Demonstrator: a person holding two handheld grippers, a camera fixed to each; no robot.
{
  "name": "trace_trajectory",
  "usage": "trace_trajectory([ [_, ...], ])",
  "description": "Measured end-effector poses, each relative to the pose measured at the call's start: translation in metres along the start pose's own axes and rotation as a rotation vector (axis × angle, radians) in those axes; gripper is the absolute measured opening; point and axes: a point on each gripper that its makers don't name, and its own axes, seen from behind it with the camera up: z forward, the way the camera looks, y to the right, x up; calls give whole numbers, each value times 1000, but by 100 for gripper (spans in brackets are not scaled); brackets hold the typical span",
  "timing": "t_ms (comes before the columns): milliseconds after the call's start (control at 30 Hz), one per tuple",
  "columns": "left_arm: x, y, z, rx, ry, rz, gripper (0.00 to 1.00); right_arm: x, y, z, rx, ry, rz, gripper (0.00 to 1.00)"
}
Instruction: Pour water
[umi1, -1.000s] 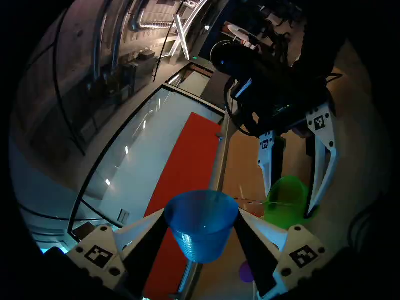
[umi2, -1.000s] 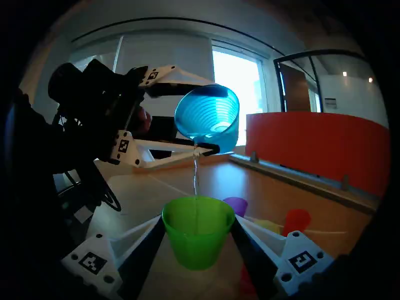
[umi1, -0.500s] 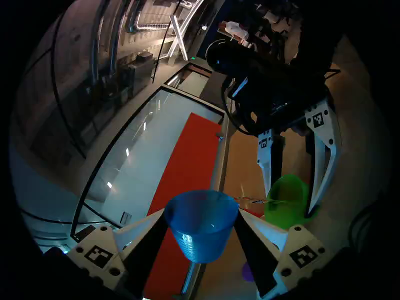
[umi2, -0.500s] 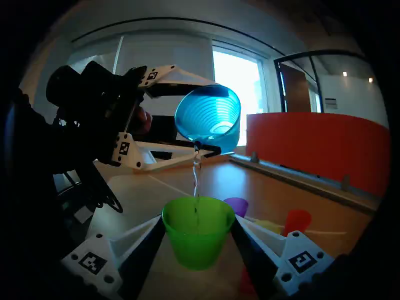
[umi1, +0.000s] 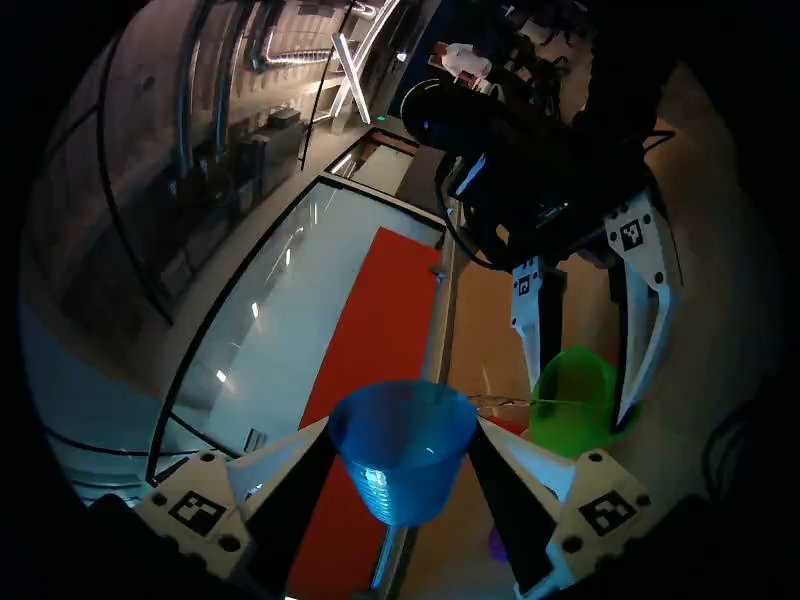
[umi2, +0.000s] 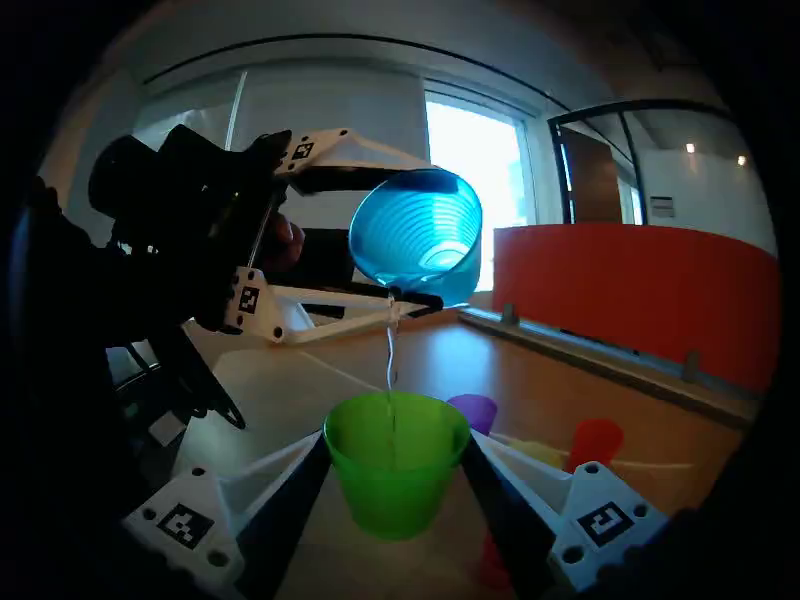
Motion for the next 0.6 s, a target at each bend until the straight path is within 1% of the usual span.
trace_trajectory([
  [100,1,1,0,1,2,2,86,0,0,0,0,-1,-1,91],
  [300,1,-1,-1,5,2,21,86,0,-1,0,0,-1,-2,91],
  [600,2,0,-1,5,6,34,87,1,-1,1,1,0,-4,91],
])
